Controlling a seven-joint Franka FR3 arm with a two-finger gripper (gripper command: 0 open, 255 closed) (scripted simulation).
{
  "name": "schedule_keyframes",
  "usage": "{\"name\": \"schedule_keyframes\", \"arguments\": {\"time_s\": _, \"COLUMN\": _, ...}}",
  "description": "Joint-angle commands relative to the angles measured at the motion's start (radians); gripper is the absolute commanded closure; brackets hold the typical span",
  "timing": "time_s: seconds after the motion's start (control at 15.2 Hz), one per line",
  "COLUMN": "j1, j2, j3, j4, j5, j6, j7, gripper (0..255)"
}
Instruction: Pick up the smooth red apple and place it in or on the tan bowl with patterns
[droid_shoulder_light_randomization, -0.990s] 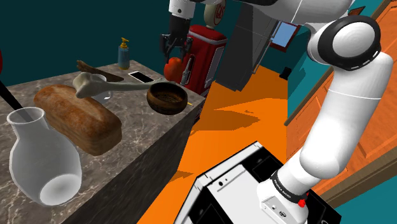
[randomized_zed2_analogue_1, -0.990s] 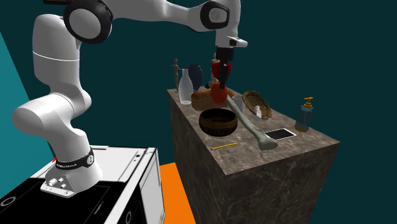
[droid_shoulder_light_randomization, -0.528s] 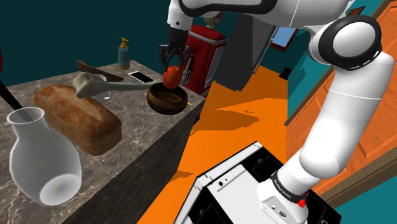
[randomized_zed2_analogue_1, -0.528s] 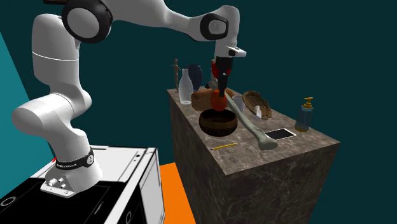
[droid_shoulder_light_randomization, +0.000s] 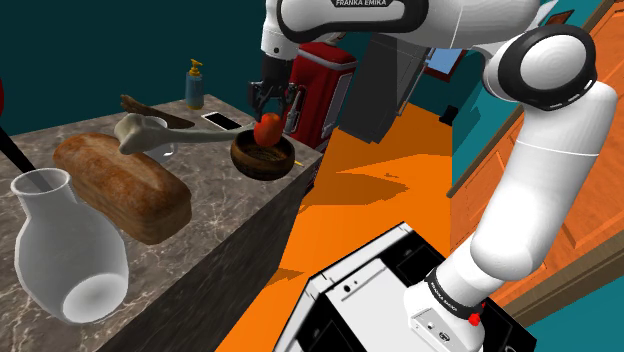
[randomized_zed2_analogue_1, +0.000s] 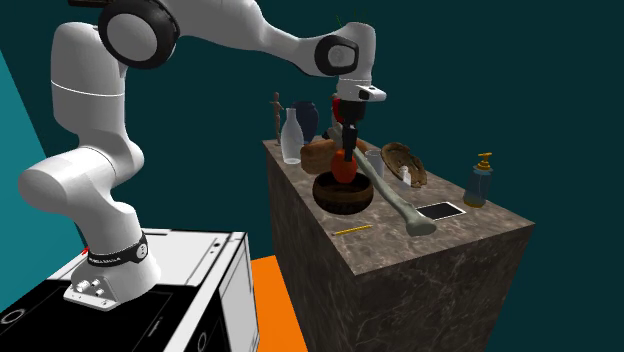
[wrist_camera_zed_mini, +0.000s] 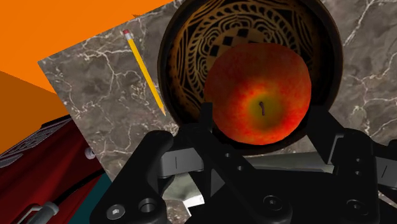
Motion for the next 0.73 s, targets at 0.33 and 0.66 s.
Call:
{"name": "schedule_keyframes", "arguments": {"time_s": 0.33, "j1": 0.0, "j2": 0.0, "j3": 0.0, "j4": -0.001, "j5": 0.0, "j6": 0.001, "j7": 0.0, "gripper": 0}}
{"name": "schedule_keyframes", "arguments": {"time_s": 0.66, "j1": 0.002, "j2": -0.002, "j3": 0.001, "j4": 0.031, "j5": 0.001, "j6": -0.032, "j7": -0.001, "gripper": 0}}
